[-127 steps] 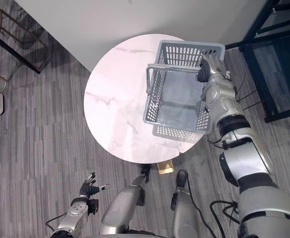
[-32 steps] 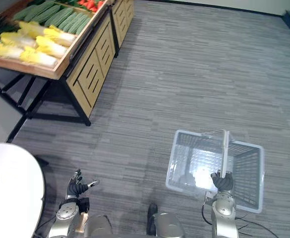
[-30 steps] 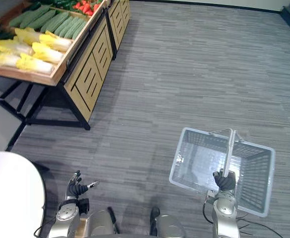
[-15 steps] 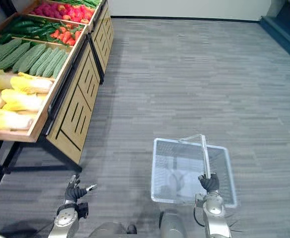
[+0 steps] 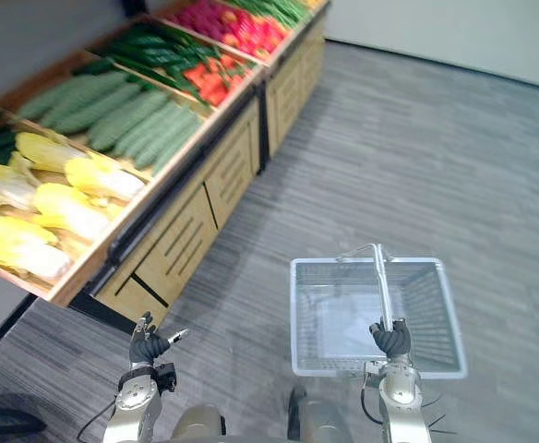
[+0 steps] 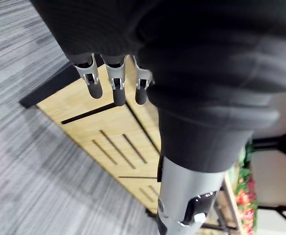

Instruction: Pick vegetable in the basket

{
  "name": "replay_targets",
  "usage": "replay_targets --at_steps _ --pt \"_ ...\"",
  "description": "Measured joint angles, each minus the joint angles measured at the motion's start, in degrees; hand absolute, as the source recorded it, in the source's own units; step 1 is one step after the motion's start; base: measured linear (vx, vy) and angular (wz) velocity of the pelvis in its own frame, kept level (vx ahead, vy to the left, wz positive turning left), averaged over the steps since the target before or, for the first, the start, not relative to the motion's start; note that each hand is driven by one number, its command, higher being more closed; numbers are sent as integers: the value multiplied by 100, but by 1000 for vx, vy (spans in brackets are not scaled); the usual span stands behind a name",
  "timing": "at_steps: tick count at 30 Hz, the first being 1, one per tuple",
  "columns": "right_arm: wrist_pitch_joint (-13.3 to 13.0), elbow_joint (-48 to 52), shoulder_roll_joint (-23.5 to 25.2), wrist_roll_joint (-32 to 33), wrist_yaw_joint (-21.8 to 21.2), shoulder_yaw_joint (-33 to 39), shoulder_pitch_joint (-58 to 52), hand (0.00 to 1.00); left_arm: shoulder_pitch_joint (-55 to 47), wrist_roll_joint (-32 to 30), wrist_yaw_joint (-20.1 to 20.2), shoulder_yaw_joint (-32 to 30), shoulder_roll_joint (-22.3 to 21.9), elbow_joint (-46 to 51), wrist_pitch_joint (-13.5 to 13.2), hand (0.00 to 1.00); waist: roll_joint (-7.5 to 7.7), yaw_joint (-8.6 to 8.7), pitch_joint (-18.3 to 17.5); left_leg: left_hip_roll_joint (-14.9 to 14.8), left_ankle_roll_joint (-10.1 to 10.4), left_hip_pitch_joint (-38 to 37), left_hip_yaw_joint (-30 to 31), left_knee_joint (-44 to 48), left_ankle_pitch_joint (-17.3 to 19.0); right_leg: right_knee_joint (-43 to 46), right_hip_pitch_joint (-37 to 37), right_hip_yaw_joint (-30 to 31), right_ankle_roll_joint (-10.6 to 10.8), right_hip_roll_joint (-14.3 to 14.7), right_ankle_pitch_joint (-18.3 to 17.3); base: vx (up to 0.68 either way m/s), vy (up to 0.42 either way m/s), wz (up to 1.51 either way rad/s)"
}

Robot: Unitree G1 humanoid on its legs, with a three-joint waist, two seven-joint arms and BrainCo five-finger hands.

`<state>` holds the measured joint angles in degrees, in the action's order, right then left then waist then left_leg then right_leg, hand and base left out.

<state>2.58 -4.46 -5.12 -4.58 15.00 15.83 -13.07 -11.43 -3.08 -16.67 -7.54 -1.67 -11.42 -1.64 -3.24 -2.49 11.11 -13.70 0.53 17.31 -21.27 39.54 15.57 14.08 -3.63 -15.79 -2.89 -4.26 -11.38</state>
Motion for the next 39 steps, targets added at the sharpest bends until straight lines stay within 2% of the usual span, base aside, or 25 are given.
replay_targets --at_steps 1,2,3,4,5,6,7,8,9,10,11,12,15,17,18,19,21,22,23,25,27,28,30,34,39 --pt "-4 -128 -50 4 32 157 15 100 -39 -46 -11 -24 0 118 0 0 -24 8 -26 18 93 -18 -479 -620 -106 30 -145 -122 139 -121 -219 282 111 49" --pt "-5 -216 -97 5 44 194 19 100 -62 -58 -22 -34 -2 179 0 0 -36 10 -44 29 149 -50 -680 -938 -148 60 -210 -164 215 -175 -331 382 169 47" --pt "-12 -471 -194 4 58 265 42 100 -115 -129 -77 -50 3 280 -5 0 -88 -4 -91 67 -45 -125 -924 -1378 -399 105 -335 -193 422 -227 -547 454 203 28" --pt "3 -781 -221 3 72 298 60 100 -142 -171 -114 -119 3 283 -1 0 -27 -13 -196 200 -385 -159 -951 -1344 -677 119 -451 -175 535 -376 -673 487 220 22" --pt "5 -914 -209 0 78 296 62 100 -160 -208 -125 -163 0 289 -1 0 31 -21 -258 317 -506 -163 -940 -1290 -618 124 -514 -175 619 -485 -704 696 256 25" --pt "9 -1212 -206 -14 63 273 50 100 -209 -293 -178 -216 -22 292 5 0 136 10 -402 591 -718 -221 -938 -1195 -391 413 -530 -54 656 -717 -705 604 212 29" --pt "20 -1289 -191 -18 50 280 30 100 -219 -334 -206 -204 -41 301 5 0 166 19 -416 687 -751 -258 -919 -1183 -304 704 -461 33 691 -817 -684 725 251 55" --pt "52 -1479 -156 -31 21 316 25 100 -173 -391 -253 -203 -65 319 10 0 220 39 -388 886 -804 -436 -817 -1195 -177 1615 -258 258 815 -1014 -575 453 170 56" --pt "111 -1552 -119 -35 -4 345 23 100 -144 -408 -262 -205 -60 340 19 0 274 40 -351 995 -825 -587 -753 -1263 -120 2237 -71 435 811 -1110 -406 530 156 83" --pt "226 -1717 -28 -51 -29 337 -4 100 -141 -437 -337 -203 -33 439 53 0 367 97 -312 1182 -821 -916 -530 -1423 -47 3434 317 784 745 -1145 -220 490 68 84" --pt "289 -1731 116 -59 -44 226 -115 100 -251 -439 -396 -196 -43 687 77 0 355 135 -270 1238 -741 -1407 -322 -1670 24 4277 699 1131 657 -915 -404 548 14 80" --pt "289 -1702 154 -63 -64 145 -157 100 -315 -445 -446 -199 -37 790 77 0 338 163 -270 1231 -730 -1568 -248 -1766 29 4348 830 1207 631 -787 -470 431 -34 59" --pt "273 -1300 324 -42 -123 94 -231 100 -311 -450 -601 -195 -30 1193 52 0 312 161 -258 1157 -646 -2022 152 -2036 68 3778 1542 1574 609 -207 -706 360 -120 68" --pt "137 -947 306 -18 -109 144 -351 100 -172 -446 -660 -181 -24 1217 0 0 353 191 -268 1085 -378 -2012 700 -1900 214 2494 1774 2603 636 437 -671 297 -233 126" --pt "83 -908 290 -9 -90 138 -388 100 -150 -446 -684 -159 -15 1223 0 0 412 191 -300 1090 -269 -1994 815 -1820 279 2101 1765 2854 635 489 -535 346 -340 145" --pt "15 -839 269 10 0 124 -471 100 -123 -447 -710 -144 -5 1229 0 0 541 197 -323 1101 -52 -1969 1096 -1604 484 1646 1682 2952 779 412 28 337 -351 136" --pt "26 -866 85 4 -11 120 -554 100 -206 -442 -715 -113 -62 1163 16 0 342 113 -446 832 54 -1822 1494 -1490 507 1571 1563 2403 556 493 -87 261 -241 116" --pt "38 -881 47 1 -31 95 -562 100 -202 -441 -716 -113 -54 1163 16 0 328 91 -432 779 134 -1748 1568 -1495 460 1550 1571 2266 531 491 -99 228 -231 102" --pt "44 -979 15 1 -41 65 -603 100 -148 -439 -719 -111 -64 1155 18 0 226 18 -434 699 353 -1659 1683 -1583 316 1504 1602 1977 448 458 -79 194 -228 92" --pt "55 -1014 34 55 -37 71 -590 100 -80 -440 -732 -123 -100 1156 18 0 180 -19 -425 616 433 -1603 1640 -1773 103 1385 1531 1712 375 421 -36 105 -198 91" --pt "54 -1013 34 82 -20 128 -602 100 -23 -443 -738 -110 -103 1155 21 0 217 4 -393 564 405 -1622 1471 -1836 -65 1239 1358 1496 326 347 -15 13 -115 68" --pt "50 -990 24 117 -11 196 -614 100 73 -445 -749 -107 -102 1145 24 0 219 17 -390 540 283 -1648 1166 -1870 -152 1127 1263 1379 277 278 -10 -24 -58 43" --pt "48 -985 7 122 -9 264 -588 100 271 -453 -770 -109 -91 1107 26 0 221 23 -373 474 225 -1632 661 -1941 -199 1039 1234 1252 266 211 -11 -82 -37 42" --pt "49 -985 47 172 -24 220 -539 100 577 -652 -850 -151 212 599 112 0 251 29 -334 490 267 -1606 467 -2212 -223 953 1308 1273 267 210 41 -158 4 3" --pt "39 -986 30 174 -65 158 -550 100 1100 -682 -834 -75 690 -391 167 0 350 177 -261 567 305 -1569 206 -2715 -580 810 1591 1423 279 221 270 -59 -14 -13"
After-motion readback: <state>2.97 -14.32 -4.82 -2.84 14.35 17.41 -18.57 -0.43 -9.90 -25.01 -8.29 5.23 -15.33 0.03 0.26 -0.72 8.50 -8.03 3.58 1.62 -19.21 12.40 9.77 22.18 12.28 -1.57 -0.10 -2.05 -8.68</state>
